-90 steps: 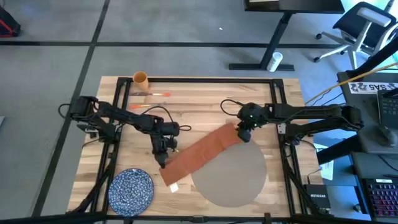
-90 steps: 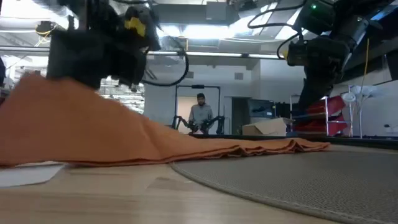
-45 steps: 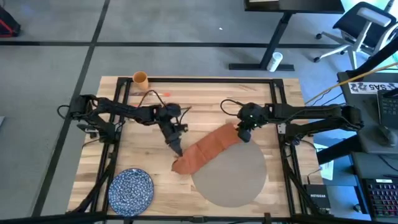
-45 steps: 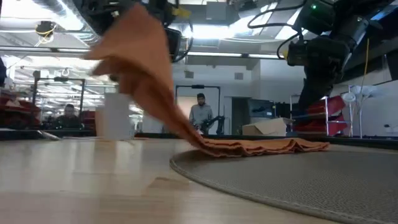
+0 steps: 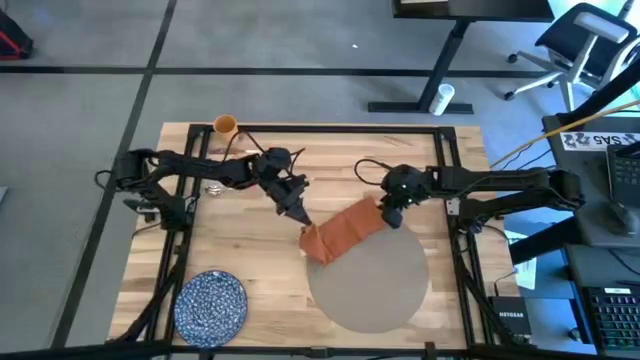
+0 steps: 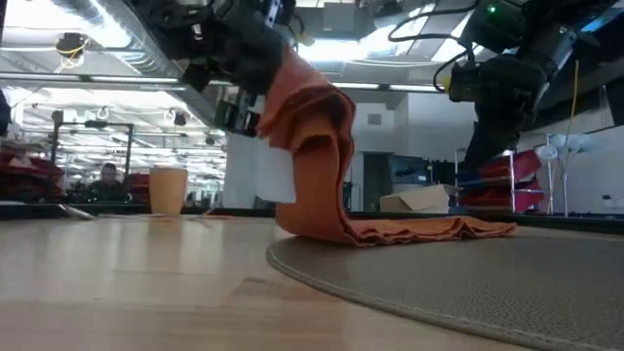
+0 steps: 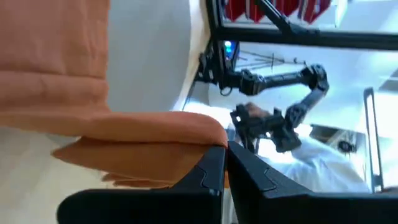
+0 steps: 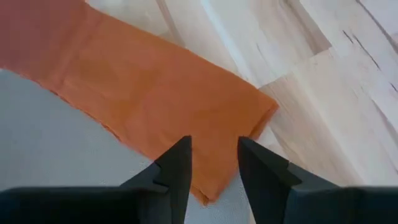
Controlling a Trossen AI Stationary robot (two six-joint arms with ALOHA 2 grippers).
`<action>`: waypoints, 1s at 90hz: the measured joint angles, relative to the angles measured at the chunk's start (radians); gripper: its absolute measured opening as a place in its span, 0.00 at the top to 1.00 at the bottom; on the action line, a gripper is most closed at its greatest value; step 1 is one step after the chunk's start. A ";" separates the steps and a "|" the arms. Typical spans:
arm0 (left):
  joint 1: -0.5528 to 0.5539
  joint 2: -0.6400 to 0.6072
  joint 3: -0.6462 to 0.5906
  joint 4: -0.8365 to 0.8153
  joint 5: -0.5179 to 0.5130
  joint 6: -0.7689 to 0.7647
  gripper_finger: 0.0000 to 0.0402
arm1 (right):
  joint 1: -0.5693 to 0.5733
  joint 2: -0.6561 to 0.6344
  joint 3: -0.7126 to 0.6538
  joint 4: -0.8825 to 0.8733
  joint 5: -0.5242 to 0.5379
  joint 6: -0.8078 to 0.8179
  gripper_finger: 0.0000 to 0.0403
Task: Set table place
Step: Fold the orange napkin
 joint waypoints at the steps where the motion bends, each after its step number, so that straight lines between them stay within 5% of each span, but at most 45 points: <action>1: 0.000 0.003 0.000 0.009 -0.002 -0.005 1.00 | 0.000 0.000 0.000 0.005 -0.002 0.001 0.71; 18: 0.000 0.074 0.011 0.170 -0.024 -0.108 1.00 | 0.000 0.000 0.000 0.061 -0.007 0.008 0.71; 49: -0.001 0.237 0.198 0.170 -0.026 -0.041 1.00 | 0.000 0.000 0.013 0.070 0.006 0.011 0.71; 90: 0.038 0.301 0.239 0.137 -0.034 0.029 1.00 | 0.000 -0.004 0.240 -0.080 0.124 -0.062 0.71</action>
